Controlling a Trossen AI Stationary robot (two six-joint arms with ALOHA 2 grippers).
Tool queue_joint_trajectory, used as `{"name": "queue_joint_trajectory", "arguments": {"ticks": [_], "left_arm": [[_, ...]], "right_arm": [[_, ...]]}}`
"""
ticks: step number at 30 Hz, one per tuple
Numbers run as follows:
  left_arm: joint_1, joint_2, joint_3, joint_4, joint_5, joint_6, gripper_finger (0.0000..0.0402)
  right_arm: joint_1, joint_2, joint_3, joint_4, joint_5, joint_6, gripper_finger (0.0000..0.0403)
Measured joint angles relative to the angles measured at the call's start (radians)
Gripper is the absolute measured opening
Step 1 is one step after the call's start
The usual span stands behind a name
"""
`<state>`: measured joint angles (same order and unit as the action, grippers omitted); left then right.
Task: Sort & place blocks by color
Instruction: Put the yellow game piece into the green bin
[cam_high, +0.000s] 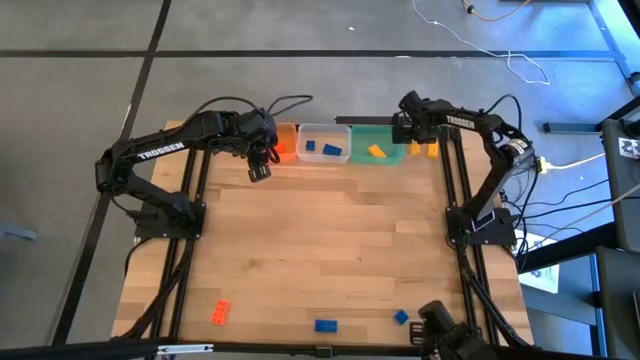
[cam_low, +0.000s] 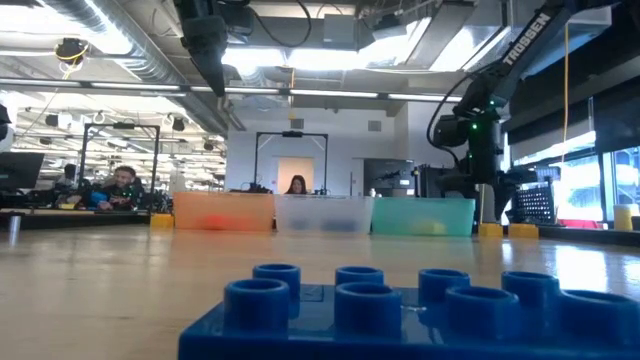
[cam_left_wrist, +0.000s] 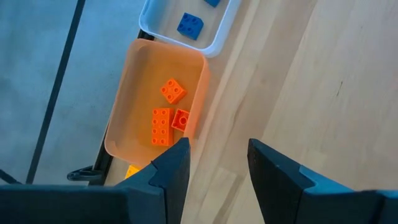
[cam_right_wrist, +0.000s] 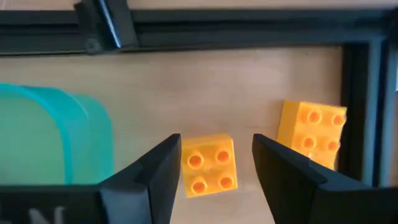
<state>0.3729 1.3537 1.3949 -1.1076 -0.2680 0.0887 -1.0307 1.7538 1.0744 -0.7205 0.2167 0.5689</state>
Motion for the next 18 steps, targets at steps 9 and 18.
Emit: {"name": "queue_joint_trajectory", "arguments": {"ticks": [9,18], "left_arm": [[0.0,0.0,0.0,0.0,0.0,-0.001,0.0152],[0.0,0.0,0.0,0.0,0.0,0.0,0.0152]], "right_arm": [[-0.014,0.0,0.0,-0.027,-0.059,0.001,0.02],[-0.014,0.045,0.0,-0.025,-0.071,0.012,0.02]]}}
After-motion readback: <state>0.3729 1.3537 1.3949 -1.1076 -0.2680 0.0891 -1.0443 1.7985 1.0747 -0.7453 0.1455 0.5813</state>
